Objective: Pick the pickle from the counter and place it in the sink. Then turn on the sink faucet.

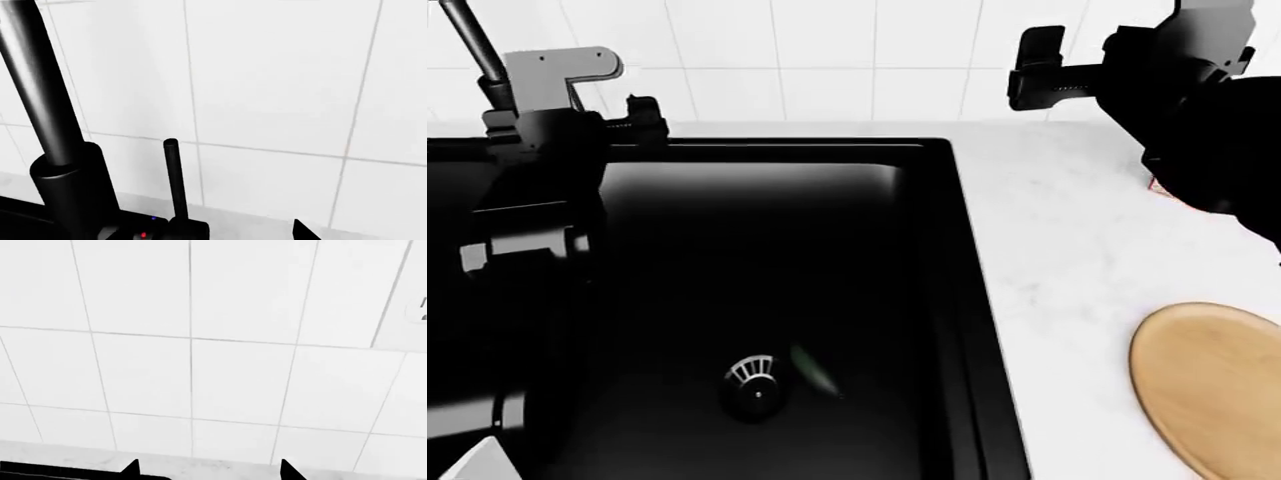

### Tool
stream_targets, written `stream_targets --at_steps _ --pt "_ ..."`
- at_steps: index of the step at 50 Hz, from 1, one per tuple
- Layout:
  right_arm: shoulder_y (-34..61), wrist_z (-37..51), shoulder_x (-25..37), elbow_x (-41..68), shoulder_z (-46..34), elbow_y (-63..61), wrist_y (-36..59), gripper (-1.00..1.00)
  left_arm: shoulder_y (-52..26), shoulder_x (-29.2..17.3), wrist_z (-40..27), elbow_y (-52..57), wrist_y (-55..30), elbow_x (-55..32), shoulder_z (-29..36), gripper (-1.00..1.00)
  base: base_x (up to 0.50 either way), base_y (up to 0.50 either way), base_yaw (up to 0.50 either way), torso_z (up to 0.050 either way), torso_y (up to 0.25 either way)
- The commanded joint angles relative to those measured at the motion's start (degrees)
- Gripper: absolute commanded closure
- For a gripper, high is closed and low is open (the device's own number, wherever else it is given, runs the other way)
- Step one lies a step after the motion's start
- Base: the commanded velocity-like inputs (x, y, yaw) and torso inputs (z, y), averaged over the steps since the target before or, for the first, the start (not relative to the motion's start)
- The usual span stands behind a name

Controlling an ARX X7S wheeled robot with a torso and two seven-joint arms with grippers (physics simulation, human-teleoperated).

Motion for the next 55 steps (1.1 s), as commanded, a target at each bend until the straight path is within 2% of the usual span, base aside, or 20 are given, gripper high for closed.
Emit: stream_targets --at_steps 1,17,30,40,55 --pt "-0.22 -0.16 0.25 -0.07 -0.18 -0.10 -0.23 -1.00 -2.49 -0.24 -0.33 0.01 -1.23 0.77 1.14 -1.00 0.00 0.00 0.00 0.000 -0.215" --pt "-0.03 -0.38 0.25 -0.02 -0.31 -0.06 -0.48 -1.00 -5.04 -0.79 -1.97 0.01 -1.28 0.52 3.78 -1.00 0.00 0.00 0.00 0.000 0.000" --pt "0.13 -0.32 0.55 0.24 -0.17 -0.19 -0.44 -1.00 -6.66 -0.14 -0.64 0.01 -2.15 -0.02 4.35 -1.00 0.00 0.00 0.00 0.000 0.000" --pt "-0.10 -0.48 0.84 0.16 -0.21 -0.16 -0.73 -1.00 -8.64 -0.32 -1.21 0.01 -4.00 0.02 4.54 -1.00 0.00 0.00 0.00 0.000 -0.249" --pt "-0.39 -0.59 0.71 -0.05 -0.56 -0.09 -1.13 -1.00 -9.02 -0.99 -3.08 0.01 -3.40 -0.16 4.21 -1.00 0.00 0.00 0.00 0.000 0.000"
